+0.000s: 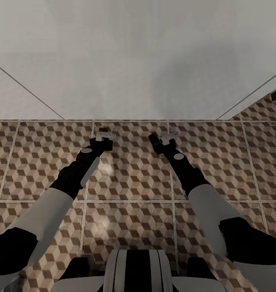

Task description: Take the four mousetraps from the cabinet in the bathroom and place them on the bathroom floor. Make sure all four end up on the same floor surface, and ensure that at least two of them are either under or directly next to the same bathroom sink.

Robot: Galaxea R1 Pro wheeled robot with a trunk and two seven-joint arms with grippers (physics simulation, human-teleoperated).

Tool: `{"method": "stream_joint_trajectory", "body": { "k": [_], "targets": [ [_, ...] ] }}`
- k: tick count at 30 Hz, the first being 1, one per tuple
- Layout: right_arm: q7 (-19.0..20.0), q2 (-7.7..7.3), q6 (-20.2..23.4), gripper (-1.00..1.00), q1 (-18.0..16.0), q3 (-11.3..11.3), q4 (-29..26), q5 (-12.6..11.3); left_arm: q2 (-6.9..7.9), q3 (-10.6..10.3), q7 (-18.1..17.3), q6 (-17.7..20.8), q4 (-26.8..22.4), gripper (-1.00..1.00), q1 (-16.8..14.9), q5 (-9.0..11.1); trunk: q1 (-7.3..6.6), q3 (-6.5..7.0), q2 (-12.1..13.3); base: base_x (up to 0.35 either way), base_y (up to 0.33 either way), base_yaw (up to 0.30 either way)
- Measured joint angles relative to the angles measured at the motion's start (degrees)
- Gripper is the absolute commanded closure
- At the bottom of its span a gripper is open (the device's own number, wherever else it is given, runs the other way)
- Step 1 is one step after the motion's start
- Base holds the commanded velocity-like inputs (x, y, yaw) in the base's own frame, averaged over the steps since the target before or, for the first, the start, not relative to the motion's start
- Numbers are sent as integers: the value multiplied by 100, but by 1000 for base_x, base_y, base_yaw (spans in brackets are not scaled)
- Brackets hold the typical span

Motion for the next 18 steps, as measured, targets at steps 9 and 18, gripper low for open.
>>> {"method": "stream_joint_trajectory", "body": {
  "k": [9, 18],
  "targets": [
    [-22, -35, 101, 100, -252, -1, 50, 15, 0, 0, 0, 1, 3, 100, 0, 0, 0, 0, 0, 0, 0, 0],
    [-43, -273, 112, 100, -304, -2, 238, 26, 0, -1, 0, 1, -57, 100, 63, 0, 0, 0, 0, 0, 0, 0]
  ]
}}
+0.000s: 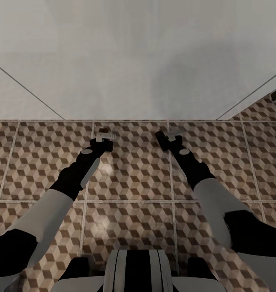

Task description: Take the four mousetraps from the cabinet in the bathroom and place them on the bathroom floor. Make sure all four end up on the same floor surface, and ensure that at least two of them are either under or directly next to the same bathroom sink.

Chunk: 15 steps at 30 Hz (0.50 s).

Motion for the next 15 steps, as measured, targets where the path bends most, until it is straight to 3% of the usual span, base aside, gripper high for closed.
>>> {"method": "stream_joint_trajectory", "body": {
  "k": [6, 15],
  "targets": [
    [1, -33, -36, 100, -91, -2, 579, 8, 0, 0, 0, 7, -21, 100, 7, 0, 0, 0, 0, 0, 0, 0],
    [5, -37, -48, 100, -131, -11, 677, 2, 0, 0, 0, 8, -20, 100, 7, 0, -1, 0, -1, 0, 0, 0]
  ]
}}
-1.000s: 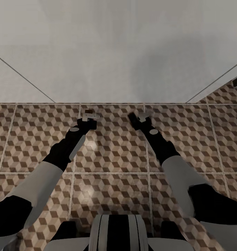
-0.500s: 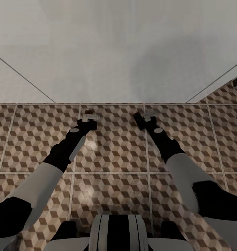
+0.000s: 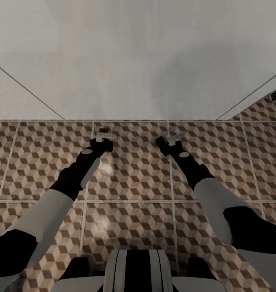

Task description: Take the four mousetraps from the cabinet in the bathroom and place them on the bathroom floor. Make sure all four end up on the same floor surface, and ensure that at least two of them are either under or directly next to the same bathroom sink.

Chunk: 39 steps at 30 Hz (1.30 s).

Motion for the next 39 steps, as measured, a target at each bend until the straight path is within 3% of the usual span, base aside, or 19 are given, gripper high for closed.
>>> {"method": "stream_joint_trajectory", "body": {
  "k": [7, 15, 39],
  "targets": [
    [-1, -1, -54, 100, -2, -2, 25, 8, -7, 0, 0, 1, 2, 100, 7, 1, 0, 0, 0, 0, 0, 0],
    [-1, -1, -218, 100, 2, 13, 31, 9, -130, -4, 3, -1, 4, 100, 7, 3, 1, -1, 0, 0, 0, 0],
    [3, 14, -386, 100, 3, 23, 22, 3, -138, -5, 4, 1, 32, 100, 9, 1, 1, -1, 0, 0, 0, 0]
  ]
}}
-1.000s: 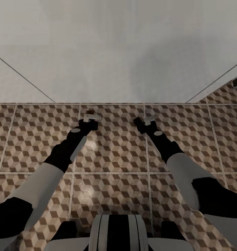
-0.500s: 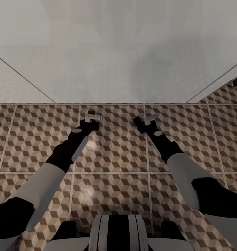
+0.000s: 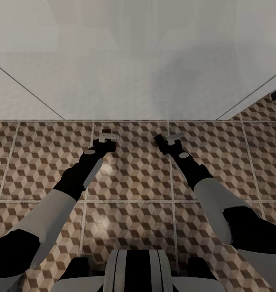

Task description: Take the four mousetraps from the cabinet in the bathroom and place them on the bathroom floor. Make sure all four end up on the same floor surface, and ensure that at least two of them are either under or directly next to the same bathroom sink.

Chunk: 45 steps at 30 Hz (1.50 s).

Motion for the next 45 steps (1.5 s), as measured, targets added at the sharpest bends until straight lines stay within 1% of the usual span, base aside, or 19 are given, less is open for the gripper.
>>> {"method": "stream_joint_trajectory", "body": {
  "k": [12, 22, 45],
  "targets": [
    [-3, -1, -20, 100, 0, 3, -1, 2, 0, 0, 0, 0, 16, 100, 3, 4, 0, 0, 0, 1, 0, 0],
    [-3, 2, -23, 100, 0, -1, 0, -2, 0, 0, 0, 1, 13, 100, 27, 4, 0, 0, 0, 65, 0, 0],
    [-4, 10, -23, 100, 0, 2, -13, 2, 0, 0, 0, 0, 28, 100, 44, 2, 0, 0, 0, 2, 0, 0]
  ]
}}
